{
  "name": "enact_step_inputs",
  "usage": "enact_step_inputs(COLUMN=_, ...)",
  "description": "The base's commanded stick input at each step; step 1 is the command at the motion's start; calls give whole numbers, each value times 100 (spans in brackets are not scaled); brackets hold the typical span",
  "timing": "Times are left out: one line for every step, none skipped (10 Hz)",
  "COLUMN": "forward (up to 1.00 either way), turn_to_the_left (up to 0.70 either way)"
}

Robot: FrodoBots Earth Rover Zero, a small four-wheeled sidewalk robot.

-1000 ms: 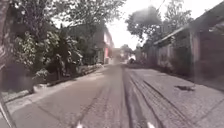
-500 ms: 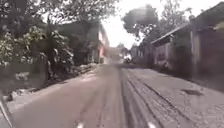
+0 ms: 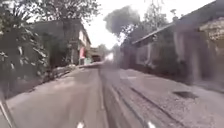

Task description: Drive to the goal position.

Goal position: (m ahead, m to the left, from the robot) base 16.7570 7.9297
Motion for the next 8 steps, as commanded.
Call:
enact_step_inputs(forward=100, turn_to_the_left=0)
enact_step_inputs(forward=100, turn_to_the_left=0)
enact_step_inputs(forward=100, turn_to_the_left=0)
enact_step_inputs(forward=99, turn_to_the_left=-5)
enact_step_inputs(forward=98, turn_to_the_left=-25)
enact_step_inputs(forward=98, turn_to_the_left=-38)
enact_step_inputs(forward=98, turn_to_the_left=-38)
enact_step_inputs(forward=98, turn_to_the_left=-4)
